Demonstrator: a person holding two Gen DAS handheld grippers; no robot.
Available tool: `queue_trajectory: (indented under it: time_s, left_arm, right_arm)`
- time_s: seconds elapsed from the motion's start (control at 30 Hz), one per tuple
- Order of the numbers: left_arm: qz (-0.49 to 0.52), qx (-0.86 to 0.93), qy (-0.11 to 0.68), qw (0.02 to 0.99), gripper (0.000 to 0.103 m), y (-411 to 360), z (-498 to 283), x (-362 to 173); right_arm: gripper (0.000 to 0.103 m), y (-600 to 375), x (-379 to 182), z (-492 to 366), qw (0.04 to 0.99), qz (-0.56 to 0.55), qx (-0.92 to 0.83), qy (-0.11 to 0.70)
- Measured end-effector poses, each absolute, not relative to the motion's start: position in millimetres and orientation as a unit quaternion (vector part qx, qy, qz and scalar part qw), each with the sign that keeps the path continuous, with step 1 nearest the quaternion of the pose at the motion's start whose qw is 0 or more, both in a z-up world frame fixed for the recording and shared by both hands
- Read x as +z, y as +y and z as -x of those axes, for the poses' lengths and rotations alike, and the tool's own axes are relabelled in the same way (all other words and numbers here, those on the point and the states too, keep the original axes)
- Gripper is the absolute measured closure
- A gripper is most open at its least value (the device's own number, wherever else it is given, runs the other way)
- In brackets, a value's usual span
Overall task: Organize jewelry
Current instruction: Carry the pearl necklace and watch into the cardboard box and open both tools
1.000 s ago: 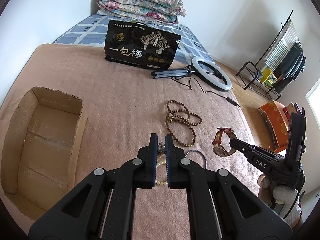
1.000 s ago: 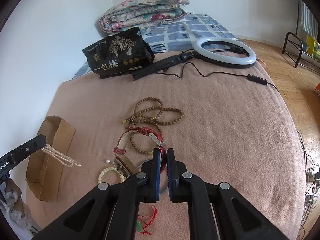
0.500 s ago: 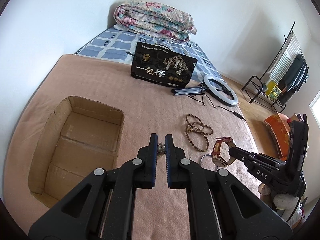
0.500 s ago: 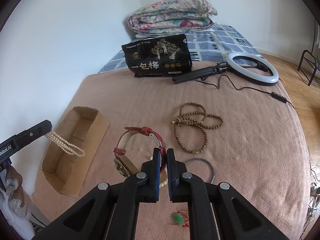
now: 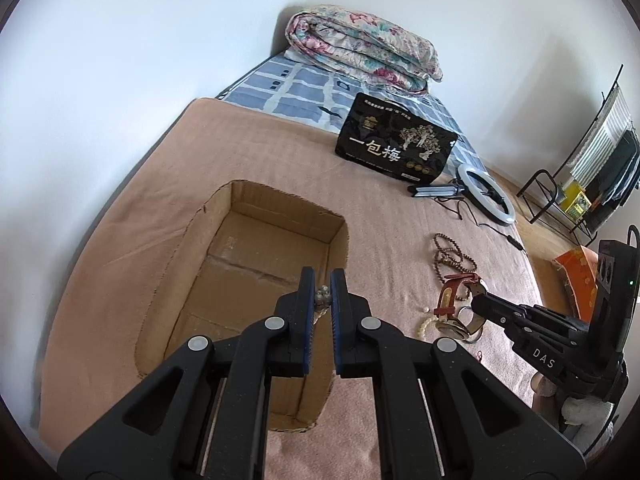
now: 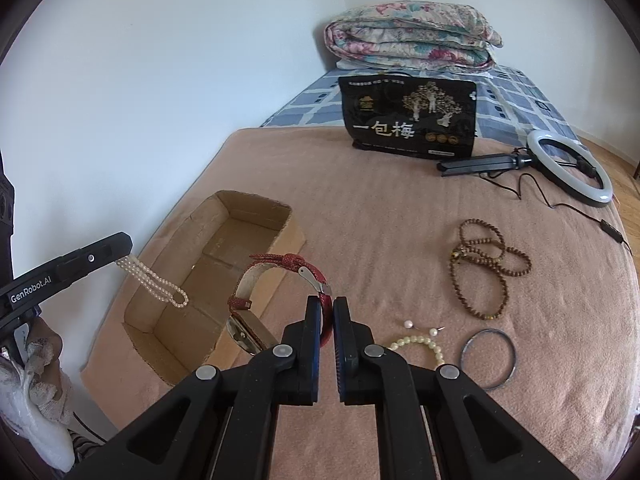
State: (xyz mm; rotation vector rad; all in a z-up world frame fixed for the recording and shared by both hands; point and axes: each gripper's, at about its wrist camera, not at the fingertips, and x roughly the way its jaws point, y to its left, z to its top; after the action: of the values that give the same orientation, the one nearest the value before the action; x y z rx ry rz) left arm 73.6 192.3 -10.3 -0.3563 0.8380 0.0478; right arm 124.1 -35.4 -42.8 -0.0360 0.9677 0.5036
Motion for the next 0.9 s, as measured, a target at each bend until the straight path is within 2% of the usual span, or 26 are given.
queue_trajectory:
  time_s: [0.47, 0.9]
  left_arm:
    - [0.175, 0.071, 0.440, 0.878, 0.098, 244, -51, -50]
    - [0.163, 0.082, 0.456, 0.871, 0.098, 249, -52, -67]
  right_arm:
    - [0.099, 45, -72, -117, 0.834, 0.056, 0.278, 0.473]
    - [0.099, 80, -94, -119, 0.824, 0.080, 0.290, 0.480]
